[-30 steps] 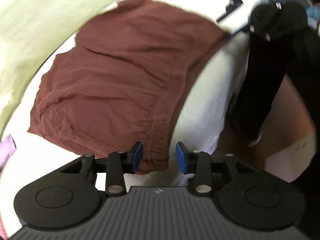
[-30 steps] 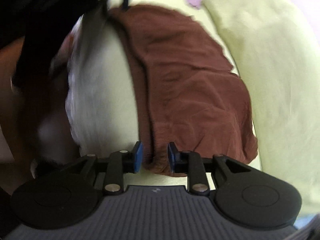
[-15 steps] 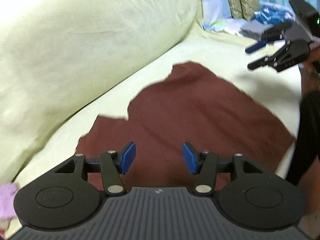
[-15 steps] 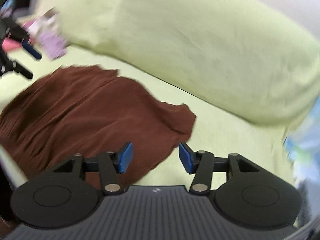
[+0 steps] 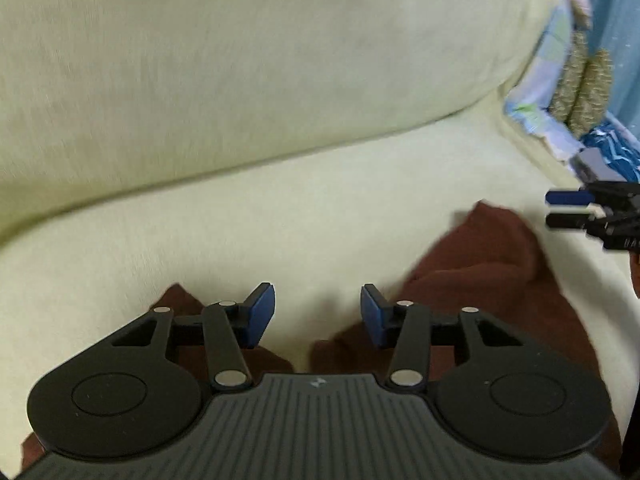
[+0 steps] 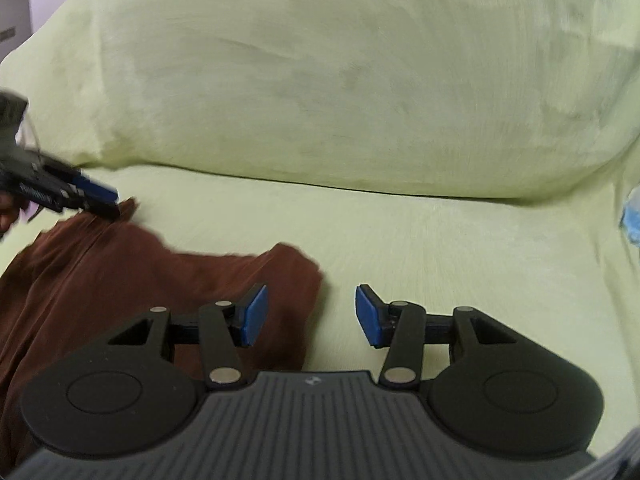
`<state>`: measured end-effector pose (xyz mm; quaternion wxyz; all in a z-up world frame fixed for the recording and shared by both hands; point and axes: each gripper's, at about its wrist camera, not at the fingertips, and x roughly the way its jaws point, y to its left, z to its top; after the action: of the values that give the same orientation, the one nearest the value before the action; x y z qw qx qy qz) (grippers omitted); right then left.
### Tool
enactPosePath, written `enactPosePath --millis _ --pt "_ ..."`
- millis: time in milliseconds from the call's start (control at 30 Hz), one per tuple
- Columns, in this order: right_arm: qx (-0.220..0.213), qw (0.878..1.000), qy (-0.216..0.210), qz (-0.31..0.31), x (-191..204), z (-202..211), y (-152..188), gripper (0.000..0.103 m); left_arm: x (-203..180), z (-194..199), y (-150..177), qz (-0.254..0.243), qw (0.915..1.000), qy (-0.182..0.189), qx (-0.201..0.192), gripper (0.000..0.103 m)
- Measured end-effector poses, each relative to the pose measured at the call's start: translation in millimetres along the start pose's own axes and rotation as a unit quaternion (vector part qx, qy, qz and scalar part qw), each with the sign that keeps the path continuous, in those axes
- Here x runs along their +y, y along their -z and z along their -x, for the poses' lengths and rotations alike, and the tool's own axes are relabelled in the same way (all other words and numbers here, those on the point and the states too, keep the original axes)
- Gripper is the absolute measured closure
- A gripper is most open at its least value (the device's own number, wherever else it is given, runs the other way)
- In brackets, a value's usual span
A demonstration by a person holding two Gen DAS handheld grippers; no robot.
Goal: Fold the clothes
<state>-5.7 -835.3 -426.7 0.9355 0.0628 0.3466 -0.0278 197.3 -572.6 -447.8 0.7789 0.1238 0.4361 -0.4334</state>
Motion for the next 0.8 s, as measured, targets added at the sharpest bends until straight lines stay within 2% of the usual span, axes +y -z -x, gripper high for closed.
enactPosePath --millis 133,267,400,533,567,600,633,700,800 --pt "0.02 1.0 -0.021 -0.012 -6.9 -29.8 -5.5 0.06 -14.7 -8.2 16.3 -0.048 0.9977 0.037 0.031 0.052" --pt "0.056 0.998 -0.042 0.009 -0.5 -57.5 -2.8 0.061 -38.2 -0.9 38.5 -0.098 0.9941 0.031 0.034 0.051" --pt "0.065 0.996 -0.056 0.003 4.1 -61.2 0.6 0.061 -51.0 4.6 43.7 -0.118 0.9898 0.065 0.046 0.05" --pt "0.074 0.995 -0.068 0.015 9.9 -57.0 4.8 0.061 -62.3 13.3 45.0 -0.145 0.9859 0.066 0.05 0.052" --pt "0.075 0.995 -0.067 0.019 10.5 -56.1 5.3 0.067 -64.8 15.9 44.2 -0.152 0.9847 0.068 0.05 0.057" --pt "0.076 0.995 -0.065 0.022 11.0 -55.3 5.8 0.091 -67.1 19.7 44.0 -0.16 0.9832 0.072 0.051 0.077" --pt "0.074 0.995 -0.064 0.024 11.1 -52.0 6.4 0.103 -69.5 23.8 43.6 -0.169 0.9813 0.079 0.048 0.087" --pt "0.067 0.995 -0.066 0.024 11.6 -44.3 7.0 0.103 -71.0 29.7 38.1 -0.178 0.9807 0.073 0.035 0.088" --pt "0.048 0.996 -0.065 0.04 14.0 -35.4 -0.2 0.103 -59.2 37.5 20.1 -0.154 0.9871 0.039 -0.015 0.089"
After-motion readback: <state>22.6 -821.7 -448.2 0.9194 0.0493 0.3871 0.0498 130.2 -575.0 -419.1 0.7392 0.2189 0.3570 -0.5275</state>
